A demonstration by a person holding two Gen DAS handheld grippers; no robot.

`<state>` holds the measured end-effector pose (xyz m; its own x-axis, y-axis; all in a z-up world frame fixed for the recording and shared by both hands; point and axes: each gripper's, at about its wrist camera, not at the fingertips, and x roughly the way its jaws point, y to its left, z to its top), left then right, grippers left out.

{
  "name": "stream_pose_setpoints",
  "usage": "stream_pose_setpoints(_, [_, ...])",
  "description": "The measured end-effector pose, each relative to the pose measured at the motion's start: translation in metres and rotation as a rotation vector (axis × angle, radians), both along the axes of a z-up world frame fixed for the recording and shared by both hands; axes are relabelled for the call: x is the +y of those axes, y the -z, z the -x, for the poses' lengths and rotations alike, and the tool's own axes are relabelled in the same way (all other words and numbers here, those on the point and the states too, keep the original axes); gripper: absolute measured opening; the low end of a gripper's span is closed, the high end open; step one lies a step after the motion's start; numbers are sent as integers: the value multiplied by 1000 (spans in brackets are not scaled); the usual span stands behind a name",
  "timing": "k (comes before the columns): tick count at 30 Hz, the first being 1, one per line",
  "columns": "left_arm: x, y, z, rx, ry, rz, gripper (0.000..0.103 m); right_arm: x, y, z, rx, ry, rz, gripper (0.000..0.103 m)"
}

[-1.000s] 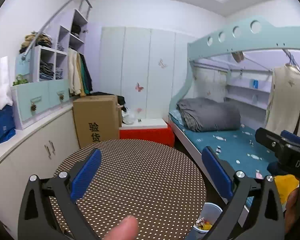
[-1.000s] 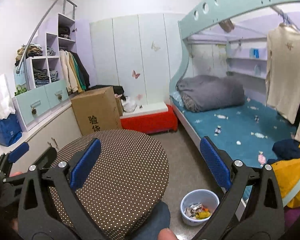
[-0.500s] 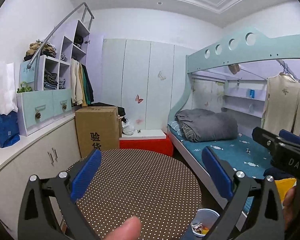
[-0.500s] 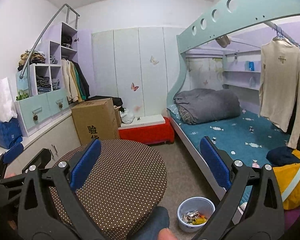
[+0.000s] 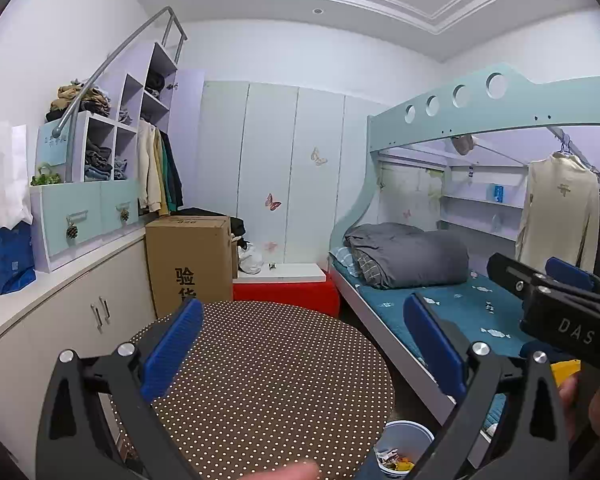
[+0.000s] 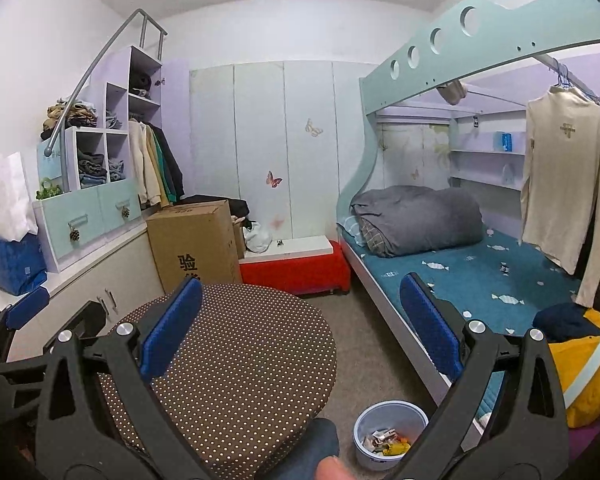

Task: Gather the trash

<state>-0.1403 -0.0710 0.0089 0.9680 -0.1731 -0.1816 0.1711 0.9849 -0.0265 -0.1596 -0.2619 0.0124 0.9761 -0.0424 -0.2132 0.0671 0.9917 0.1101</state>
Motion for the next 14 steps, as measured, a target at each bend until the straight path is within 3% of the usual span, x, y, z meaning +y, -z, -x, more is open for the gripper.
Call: stream_pose_setpoints(14, [2, 2, -1, -2, -16, 9, 98, -3, 1, -2, -1, -10, -6, 97])
